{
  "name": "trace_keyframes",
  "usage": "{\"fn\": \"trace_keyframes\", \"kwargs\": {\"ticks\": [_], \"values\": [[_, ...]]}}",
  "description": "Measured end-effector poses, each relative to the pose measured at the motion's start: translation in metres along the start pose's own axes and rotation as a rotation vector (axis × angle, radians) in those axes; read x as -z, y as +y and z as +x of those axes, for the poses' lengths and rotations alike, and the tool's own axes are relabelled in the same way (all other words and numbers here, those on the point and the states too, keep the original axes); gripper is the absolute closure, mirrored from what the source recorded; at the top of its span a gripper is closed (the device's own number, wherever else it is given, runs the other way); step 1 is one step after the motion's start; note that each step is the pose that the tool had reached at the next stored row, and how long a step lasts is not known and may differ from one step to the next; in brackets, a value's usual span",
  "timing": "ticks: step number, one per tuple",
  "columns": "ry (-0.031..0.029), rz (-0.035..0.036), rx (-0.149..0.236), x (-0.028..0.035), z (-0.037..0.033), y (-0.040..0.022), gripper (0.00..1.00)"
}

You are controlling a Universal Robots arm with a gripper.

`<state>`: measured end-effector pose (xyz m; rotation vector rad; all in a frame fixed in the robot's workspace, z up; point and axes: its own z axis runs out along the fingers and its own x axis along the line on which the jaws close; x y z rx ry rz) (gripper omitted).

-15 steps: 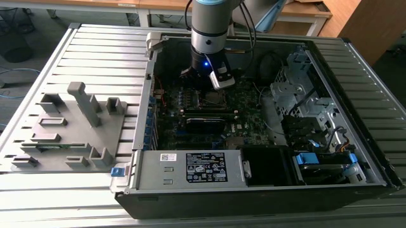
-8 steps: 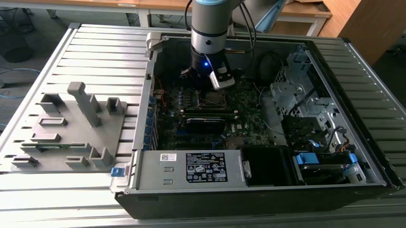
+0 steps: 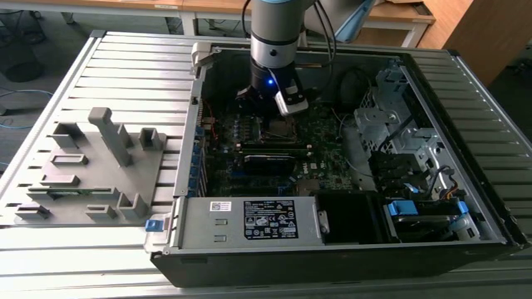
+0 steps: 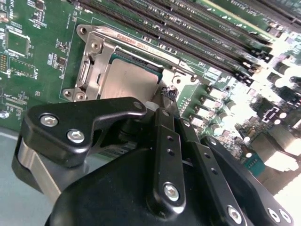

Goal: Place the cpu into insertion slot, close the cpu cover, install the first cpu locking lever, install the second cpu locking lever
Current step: 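Close the cpu cover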

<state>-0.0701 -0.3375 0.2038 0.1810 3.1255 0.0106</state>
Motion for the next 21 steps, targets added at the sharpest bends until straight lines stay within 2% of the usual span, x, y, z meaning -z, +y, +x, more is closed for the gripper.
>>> {"fn": "trace_keyframes", "kwargs": {"ticks": [4,9,18,21], "values": [[0.0001,0.0000,0.000,0.0077,-0.0001,0.0000,0.89],[0.0001,-0.0004,0.000,0.0087,-0.0010,0.0001,0.89],[0.0001,-0.0004,0.000,0.0085,-0.0193,0.0023,0.89],[0.0001,-0.0004,0.000,0.0085,-0.0206,0.0024,0.89]]}}
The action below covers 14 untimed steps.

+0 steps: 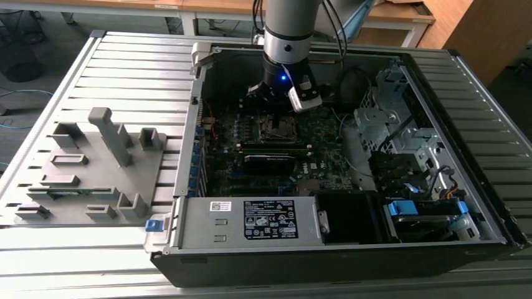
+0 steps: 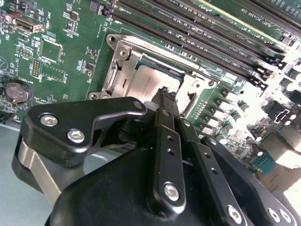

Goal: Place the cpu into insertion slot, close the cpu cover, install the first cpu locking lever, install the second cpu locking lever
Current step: 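Close the cpu cover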

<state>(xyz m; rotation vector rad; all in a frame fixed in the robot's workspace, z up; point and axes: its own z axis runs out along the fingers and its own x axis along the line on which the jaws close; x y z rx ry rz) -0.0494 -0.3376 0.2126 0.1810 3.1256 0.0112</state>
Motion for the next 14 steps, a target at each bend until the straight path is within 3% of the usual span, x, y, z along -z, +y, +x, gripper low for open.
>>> {"fn": "trace_keyframes", "kwargs": {"ticks": [14], "values": [[0.0000,0.0000,0.003,0.0010,-0.0026,0.0004,0.89]]}}
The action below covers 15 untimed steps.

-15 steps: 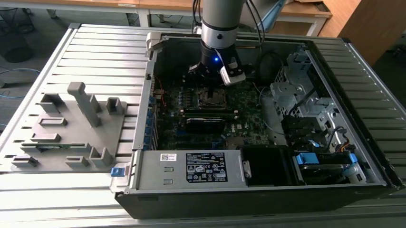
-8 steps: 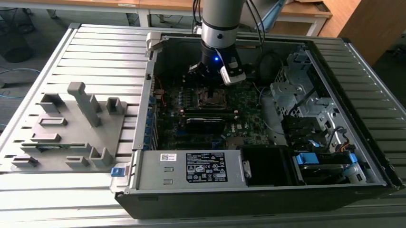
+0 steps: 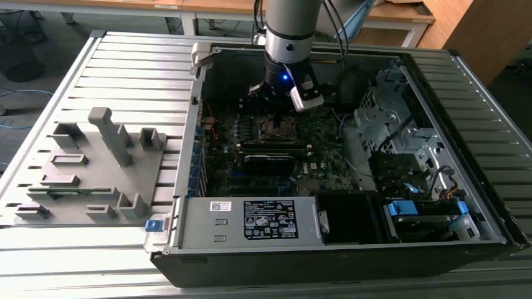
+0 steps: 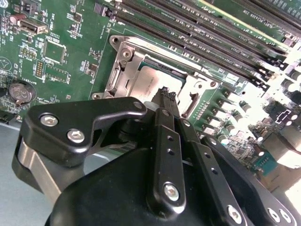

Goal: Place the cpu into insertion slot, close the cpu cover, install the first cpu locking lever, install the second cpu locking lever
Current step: 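Close the cpu cover, then install the first cpu locking lever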

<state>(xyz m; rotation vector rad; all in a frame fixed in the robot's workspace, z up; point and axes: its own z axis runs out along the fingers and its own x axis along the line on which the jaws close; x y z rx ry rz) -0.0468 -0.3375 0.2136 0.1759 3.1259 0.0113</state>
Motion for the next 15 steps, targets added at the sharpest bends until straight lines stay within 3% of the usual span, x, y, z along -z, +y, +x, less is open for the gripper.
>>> {"fn": "trace_keyframes", "kwargs": {"ticks": [3,15], "values": [[0.0003,0.0000,0.021,0.0000,0.0000,0.0000,0.89],[0.0006,-0.0002,0.022,0.0015,-0.0001,0.0000,0.89]]}}
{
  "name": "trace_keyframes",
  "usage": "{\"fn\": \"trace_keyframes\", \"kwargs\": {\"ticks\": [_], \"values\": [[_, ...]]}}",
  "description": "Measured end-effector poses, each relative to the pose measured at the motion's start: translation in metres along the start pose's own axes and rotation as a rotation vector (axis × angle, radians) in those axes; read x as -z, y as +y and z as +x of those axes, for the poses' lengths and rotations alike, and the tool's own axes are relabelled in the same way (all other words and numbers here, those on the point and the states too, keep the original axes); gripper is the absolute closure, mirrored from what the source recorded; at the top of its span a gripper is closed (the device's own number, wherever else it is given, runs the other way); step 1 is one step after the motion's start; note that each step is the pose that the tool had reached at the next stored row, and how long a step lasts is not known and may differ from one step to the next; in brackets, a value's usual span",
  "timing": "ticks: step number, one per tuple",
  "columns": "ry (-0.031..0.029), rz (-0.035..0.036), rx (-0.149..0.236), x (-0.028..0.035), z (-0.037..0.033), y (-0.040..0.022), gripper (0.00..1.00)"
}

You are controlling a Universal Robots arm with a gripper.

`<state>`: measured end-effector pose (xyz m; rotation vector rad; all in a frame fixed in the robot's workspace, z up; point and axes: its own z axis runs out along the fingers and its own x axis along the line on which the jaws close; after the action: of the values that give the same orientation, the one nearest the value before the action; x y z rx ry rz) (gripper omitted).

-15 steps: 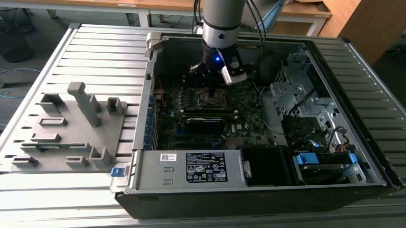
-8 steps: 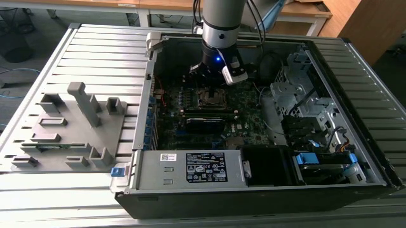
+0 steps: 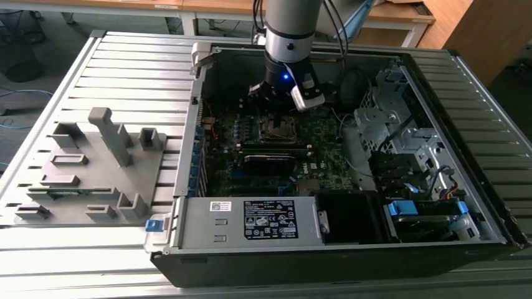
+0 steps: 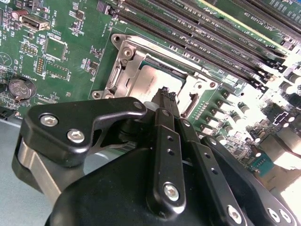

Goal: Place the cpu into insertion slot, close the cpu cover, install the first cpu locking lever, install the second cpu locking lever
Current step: 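Install the first cpu locking lever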

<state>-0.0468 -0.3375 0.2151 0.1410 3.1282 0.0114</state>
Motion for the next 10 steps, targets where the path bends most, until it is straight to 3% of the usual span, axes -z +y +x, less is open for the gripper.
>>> {"fn": "trace_keyframes", "kwargs": {"ticks": [10], "values": [[0.0003,0.0005,0.000,0.0017,0.0000,-0.0001,0.89]]}}
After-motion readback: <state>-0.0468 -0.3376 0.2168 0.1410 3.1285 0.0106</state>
